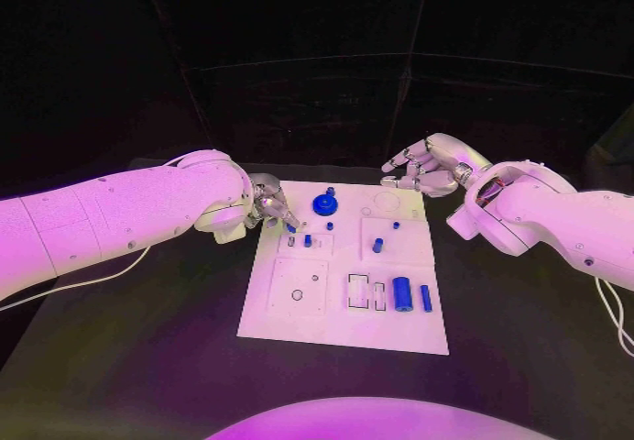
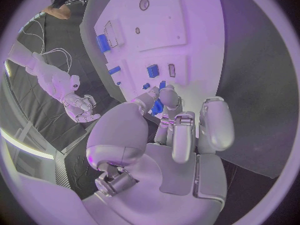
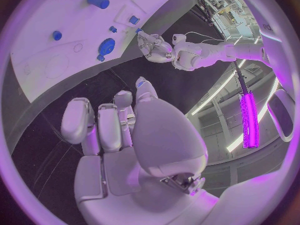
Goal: Assemble the parts on the task board
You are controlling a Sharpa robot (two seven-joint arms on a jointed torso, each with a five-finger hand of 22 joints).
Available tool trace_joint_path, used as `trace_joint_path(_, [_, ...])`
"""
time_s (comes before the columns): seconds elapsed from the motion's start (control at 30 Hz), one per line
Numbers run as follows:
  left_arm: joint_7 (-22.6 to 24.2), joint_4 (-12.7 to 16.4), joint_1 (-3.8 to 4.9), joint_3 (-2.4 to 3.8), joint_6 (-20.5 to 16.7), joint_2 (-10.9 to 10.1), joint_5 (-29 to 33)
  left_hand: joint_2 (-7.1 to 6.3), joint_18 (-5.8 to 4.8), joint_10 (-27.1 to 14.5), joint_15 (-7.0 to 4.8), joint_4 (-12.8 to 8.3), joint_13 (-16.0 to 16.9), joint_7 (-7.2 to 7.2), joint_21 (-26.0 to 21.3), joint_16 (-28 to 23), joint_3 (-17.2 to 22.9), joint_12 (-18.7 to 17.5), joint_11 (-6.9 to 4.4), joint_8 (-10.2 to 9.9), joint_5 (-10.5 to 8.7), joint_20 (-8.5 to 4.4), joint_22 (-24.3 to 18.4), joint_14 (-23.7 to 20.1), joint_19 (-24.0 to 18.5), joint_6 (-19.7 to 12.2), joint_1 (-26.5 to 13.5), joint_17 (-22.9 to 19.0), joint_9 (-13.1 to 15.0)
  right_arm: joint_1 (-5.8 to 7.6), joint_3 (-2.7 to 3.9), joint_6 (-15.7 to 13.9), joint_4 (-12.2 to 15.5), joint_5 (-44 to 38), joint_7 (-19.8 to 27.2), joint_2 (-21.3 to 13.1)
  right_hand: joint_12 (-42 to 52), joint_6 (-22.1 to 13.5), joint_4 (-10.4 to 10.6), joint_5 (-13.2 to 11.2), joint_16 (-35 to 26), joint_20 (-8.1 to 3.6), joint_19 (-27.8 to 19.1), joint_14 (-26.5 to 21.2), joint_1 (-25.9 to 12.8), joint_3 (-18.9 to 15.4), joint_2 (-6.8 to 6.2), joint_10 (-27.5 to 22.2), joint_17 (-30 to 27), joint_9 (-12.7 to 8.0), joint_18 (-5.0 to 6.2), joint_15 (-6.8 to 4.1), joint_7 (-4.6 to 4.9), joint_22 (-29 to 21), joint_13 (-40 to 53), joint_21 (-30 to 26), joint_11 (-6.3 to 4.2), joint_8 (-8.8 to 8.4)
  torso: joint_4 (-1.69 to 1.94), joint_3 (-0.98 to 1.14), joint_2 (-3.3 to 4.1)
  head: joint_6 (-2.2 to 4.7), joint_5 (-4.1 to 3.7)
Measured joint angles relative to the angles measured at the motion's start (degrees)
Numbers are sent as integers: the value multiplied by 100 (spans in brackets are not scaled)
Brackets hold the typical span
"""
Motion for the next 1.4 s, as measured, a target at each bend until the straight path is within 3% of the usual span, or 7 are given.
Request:
trace_joint_path(0.57, [-4, 160, -149, -3, -187, -35, -452, -61, 0, 1, 0, -84, -10, 0, -1, 0, 227, 21, 1, 66, 11, 0, 12, 0, 0, 1, -108, 0, 42, 0, -1, 9, -25, 2, 3, 19, 0, 0, 0, 0, 0, 0, 0, 0, 0, 0, 0, 0, 0, 0, 0, 0, 0, 0, 0, 0, 0, 0, -16, 7, 12, -33, 31])
trace_joint_path(0.97, [-18, 160, -171, -8, -124, -36, -776, -76, 0, 9, 1, -101, -21, -17, -1, 0, 275, 21, 10, 91, 12, 1, 11, 0, -1, -24, -123, 0, 42, -1, -1, 17, -25, 3, 3, 21, 0, 0, 0, 0, 0, 0, 0, 0, 0, 0, 0, 0, -1, 0, 0, 0, 0, 0, 0, 0, 0, 0, -16, 7, 13, -51, 39])
trace_joint_path(1.4, [-11, 238, -161, -73, -59, -41, -878, -76, -1, 9, 1, -107, -28, -5, -1, 0, 299, 20, 12, 91, 1, 1, 11, 0, -1, -36, -123, 0, 41, -1, -1, 24, -32, 5, 5, 38, 0, 0, 13, 21, 0, 0, 0, 0, 0, -13, 0, 0, -1, 0, 0, 0, 0, 0, 0, 0, 0, 21, -16, 6, 12, -69, 51])
